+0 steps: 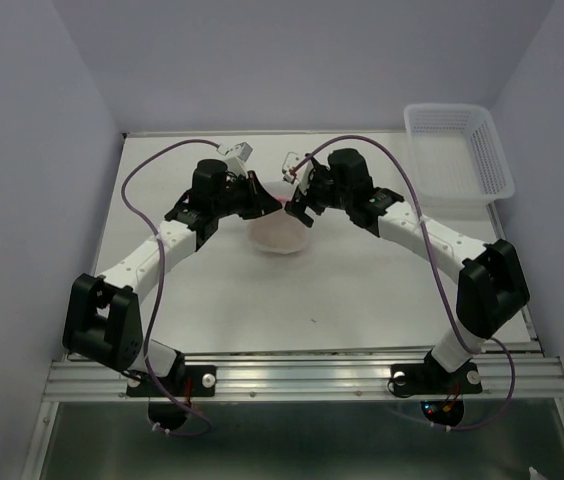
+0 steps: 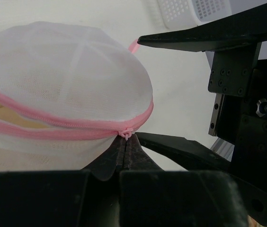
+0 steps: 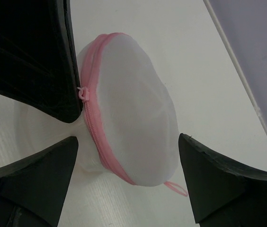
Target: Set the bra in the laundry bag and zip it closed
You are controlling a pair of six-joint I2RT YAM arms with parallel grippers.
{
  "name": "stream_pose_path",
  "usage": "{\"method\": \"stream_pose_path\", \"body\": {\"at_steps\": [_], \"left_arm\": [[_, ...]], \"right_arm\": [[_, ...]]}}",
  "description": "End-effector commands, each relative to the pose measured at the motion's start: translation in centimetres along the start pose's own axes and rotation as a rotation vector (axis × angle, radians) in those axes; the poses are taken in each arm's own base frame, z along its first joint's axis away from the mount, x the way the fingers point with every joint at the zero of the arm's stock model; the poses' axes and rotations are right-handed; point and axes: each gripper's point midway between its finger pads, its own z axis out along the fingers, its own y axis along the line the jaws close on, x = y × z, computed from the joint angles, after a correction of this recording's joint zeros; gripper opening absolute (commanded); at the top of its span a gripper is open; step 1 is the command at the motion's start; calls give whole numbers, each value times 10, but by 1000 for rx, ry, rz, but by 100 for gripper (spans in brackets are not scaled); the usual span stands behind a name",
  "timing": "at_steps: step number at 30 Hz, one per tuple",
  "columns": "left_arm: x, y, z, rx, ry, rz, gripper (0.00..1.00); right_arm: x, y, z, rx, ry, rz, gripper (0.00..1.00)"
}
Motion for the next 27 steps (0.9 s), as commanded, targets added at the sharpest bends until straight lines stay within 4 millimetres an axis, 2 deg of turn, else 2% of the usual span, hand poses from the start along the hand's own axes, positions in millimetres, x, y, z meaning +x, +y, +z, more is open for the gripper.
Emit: {"method": "stream_pose_path", "body": {"at_steps": [1,4,5,6,13,16,17,23,27], "left_arm": [[-16,-19,-2,59,-39,57,0],[-14,-18,-1,57,-37,58,0],[-13,-17,0,54,-32,54,0],[-12,-16,1,52,-30,54,0],[-10,-18,1,68,-21,52,0],[-9,-19,1,71,-19,53,0],[-7,-16,1,62,-18,49,0],[0,1,1,-7,-13,9,0],[7,28,-5,-71,-6,-57,0]], "right_arm": [[-36,-9,2,1,-83,-49,89],[-32,-10,5,2,-72,-60,78],[-31,-11,6,3,-69,-66,70],[-30,-10,7,-1,-69,-68,66],[-22,-6,15,-32,-52,-84,48],[-24,-3,13,-51,-62,-105,27],[-25,-2,13,-53,-65,-112,24],[-17,-8,6,-16,-35,-197,11],[-7,-8,3,-2,-10,-248,5]]}}
